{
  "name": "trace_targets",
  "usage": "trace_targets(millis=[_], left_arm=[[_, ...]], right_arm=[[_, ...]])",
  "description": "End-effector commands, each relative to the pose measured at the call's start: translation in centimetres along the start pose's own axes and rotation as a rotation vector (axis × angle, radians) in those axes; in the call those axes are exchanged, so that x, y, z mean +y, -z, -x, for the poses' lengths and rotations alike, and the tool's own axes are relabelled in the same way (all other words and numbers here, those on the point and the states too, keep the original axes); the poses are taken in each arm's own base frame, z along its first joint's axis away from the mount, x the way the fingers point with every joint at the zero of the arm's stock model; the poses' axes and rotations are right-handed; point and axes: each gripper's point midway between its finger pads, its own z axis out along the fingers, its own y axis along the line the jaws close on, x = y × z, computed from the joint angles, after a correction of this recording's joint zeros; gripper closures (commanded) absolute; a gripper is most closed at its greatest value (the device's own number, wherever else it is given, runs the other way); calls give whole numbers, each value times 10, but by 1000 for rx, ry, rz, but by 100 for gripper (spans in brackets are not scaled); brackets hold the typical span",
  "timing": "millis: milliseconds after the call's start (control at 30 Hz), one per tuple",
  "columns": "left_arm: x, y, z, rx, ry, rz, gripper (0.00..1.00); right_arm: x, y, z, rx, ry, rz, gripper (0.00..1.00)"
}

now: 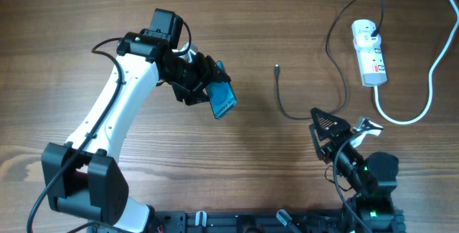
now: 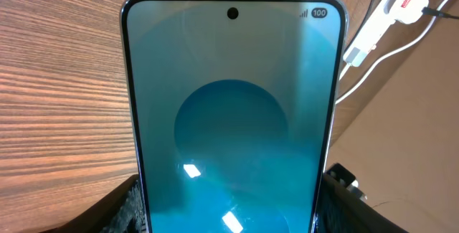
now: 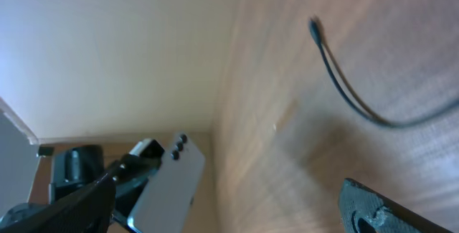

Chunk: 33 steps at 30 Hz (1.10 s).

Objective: Plug charger to phone and switch on socket

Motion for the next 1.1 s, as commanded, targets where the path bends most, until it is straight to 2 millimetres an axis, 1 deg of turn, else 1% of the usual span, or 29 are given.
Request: trace_targets(millis=[0,33,67,100,200,233,300,333,367,467,633,700,733,833,933,1000,1067], left_arm=[[-11,5,0,8,-34,-41,43],[-11,5,0,8,-34,-41,43],[-11,5,0,8,-35,-42,42],[-11,5,0,8,-35,-42,42],[-11,5,0,8,-35,-42,42],[-11,5,0,8,-35,-42,42],[-11,5,1,6,-37,-44,42],[-12,5,2,1,-42,-48,42],[-13,5,2,0,-43,-50,42],[-12,5,3,-3,-44,-47,42],[-7,5,8,-35,-42,-14,42],[-6,5,9,-40,-39,-10,42],[-7,5,10,-45,-42,-10,42],[-5,6,14,-62,-41,1,42],[-5,6,14,-65,-41,3,43],[-3,6,16,-75,-39,14,44],[-3,5,16,-78,-17,17,44]], right_arm=[[-13,-4,-10,72,38,-45,1],[-9,-6,-9,78,199,-24,6],[-11,-7,-9,84,272,-33,8],[-12,-8,-9,91,284,-44,8],[-2,-13,-8,126,378,-51,8],[5,-16,-9,144,447,-49,8],[21,-22,-18,205,539,-19,8],[32,-27,-25,242,572,-1,8],[47,-31,-38,279,614,53,8],[67,-36,-58,312,658,145,8],[65,-53,-78,325,688,97,7],[71,-62,-89,343,714,90,7],[77,-71,-96,350,743,83,7],[83,-89,-113,357,785,56,7],[85,-102,-122,331,804,46,9],[93,-108,-128,309,785,80,11],[97,-113,-129,274,783,96,15]])
